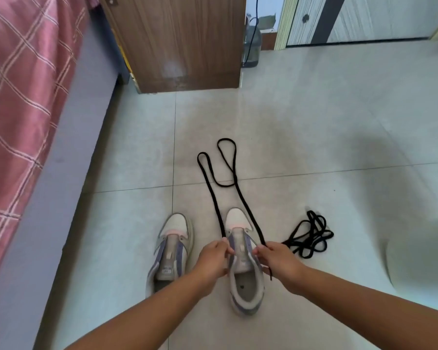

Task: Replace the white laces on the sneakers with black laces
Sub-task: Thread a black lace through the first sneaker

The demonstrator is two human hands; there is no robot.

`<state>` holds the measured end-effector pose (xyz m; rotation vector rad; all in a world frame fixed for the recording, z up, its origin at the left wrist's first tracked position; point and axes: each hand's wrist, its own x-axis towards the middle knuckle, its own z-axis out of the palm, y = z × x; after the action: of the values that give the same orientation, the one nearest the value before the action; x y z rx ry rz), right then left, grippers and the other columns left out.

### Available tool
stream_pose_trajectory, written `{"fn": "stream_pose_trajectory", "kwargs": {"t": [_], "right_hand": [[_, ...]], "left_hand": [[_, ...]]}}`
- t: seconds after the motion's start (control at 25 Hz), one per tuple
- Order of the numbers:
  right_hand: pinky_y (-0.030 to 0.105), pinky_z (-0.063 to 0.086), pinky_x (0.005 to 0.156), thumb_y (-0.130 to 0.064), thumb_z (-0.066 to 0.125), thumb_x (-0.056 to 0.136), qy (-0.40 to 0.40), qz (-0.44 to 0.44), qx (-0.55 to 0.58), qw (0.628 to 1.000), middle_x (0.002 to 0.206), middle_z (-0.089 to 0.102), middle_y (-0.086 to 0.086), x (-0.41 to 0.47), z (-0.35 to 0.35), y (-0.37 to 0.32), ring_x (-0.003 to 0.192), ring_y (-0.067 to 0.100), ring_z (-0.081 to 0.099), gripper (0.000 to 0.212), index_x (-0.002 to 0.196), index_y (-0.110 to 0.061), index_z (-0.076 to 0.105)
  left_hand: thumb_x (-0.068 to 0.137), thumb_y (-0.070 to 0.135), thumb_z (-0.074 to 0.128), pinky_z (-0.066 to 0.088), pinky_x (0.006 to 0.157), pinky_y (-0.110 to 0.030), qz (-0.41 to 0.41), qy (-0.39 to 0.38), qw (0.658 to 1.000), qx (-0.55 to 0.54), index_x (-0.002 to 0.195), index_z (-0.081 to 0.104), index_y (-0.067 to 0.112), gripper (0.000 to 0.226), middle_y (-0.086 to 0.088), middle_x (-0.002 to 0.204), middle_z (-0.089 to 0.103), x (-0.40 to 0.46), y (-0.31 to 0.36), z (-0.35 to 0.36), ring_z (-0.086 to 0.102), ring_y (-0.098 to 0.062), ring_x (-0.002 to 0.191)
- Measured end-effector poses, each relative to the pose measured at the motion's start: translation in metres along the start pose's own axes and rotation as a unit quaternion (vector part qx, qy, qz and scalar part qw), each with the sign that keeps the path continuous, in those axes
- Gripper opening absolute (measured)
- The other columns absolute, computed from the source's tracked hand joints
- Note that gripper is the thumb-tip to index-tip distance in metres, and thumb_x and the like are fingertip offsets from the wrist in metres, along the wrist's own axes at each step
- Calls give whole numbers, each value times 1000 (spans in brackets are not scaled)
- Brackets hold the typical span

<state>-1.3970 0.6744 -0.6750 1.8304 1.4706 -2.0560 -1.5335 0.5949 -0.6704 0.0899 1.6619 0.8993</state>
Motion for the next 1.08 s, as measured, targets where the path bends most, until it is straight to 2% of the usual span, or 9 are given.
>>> {"fn": "stream_pose_trajectory", "kwargs": {"t": [0.12,0.2,0.28,0.4,0.52,0.6,0.76,0.92,1.08], "right_hand": [[34,47,73,-27,46,98,-81,82,35,993,81,58,10,-25,-32,21,79,21,56,25,94,-10,62],[32,43,74,-37,48,97,-38,69,30,996,86,60,4,-17,-56,20,83,17,52,30,99,-13,67],[26,36,68,-41,47,96,30,29,39,998,85,54,-1,-4,-72,10,77,13,45,35,97,-15,71],[22,45,52,-26,48,98,2,3,163,987,75,53,7,0,-68,0,61,14,48,29,92,-4,64],[19,58,66,2,56,90,-19,-7,193,981,87,59,12,-6,-48,14,76,21,62,5,93,2,60],[23,59,70,12,59,84,-4,-13,175,984,86,60,13,-7,-40,25,78,24,65,13,91,2,60],[24,59,66,14,62,81,41,-34,156,986,84,60,16,-6,-31,34,71,24,66,16,90,1,60],[23,58,67,14,61,81,54,-67,165,982,82,60,15,-6,-18,33,74,25,65,17,88,0,59],[20,58,66,14,61,81,70,-90,106,988,82,59,13,-6,-16,35,74,20,62,17,87,-2,59]], "left_hand": [[98,26,46,45,58,-25,-36,-28,999,15,76,58,11,30,-4,72,52,-9,-6,-20,52,-17,68],[96,29,51,32,44,-20,22,32,999,29,79,65,11,28,-3,63,39,6,7,-44,37,-13,54],[95,23,55,28,36,-18,59,56,996,-42,82,66,6,24,-4,62,38,18,28,-57,33,-12,50],[92,9,58,43,42,-14,80,7,993,-82,84,63,0,13,-7,68,53,14,38,-44,48,-10,52],[87,-8,57,56,61,-16,62,-22,995,-71,85,61,-2,7,-9,80,59,4,15,-18,60,-17,70],[85,-10,59,57,63,-18,65,-1,997,-48,84,61,-1,9,-11,79,61,10,0,-12,62,-18,69],[84,-8,62,56,59,-20,90,45,995,10,79,60,3,13,-12,71,62,20,-17,-4,62,-14,58],[84,-9,61,55,56,-19,98,64,993,-7,81,58,0,10,-12,69,62,21,-25,-2,63,-14,57],[85,-8,61,56,60,-20,107,57,993,5,84,57,0,9,-13,72,63,24,-31,-2,64,-18,62]]}}
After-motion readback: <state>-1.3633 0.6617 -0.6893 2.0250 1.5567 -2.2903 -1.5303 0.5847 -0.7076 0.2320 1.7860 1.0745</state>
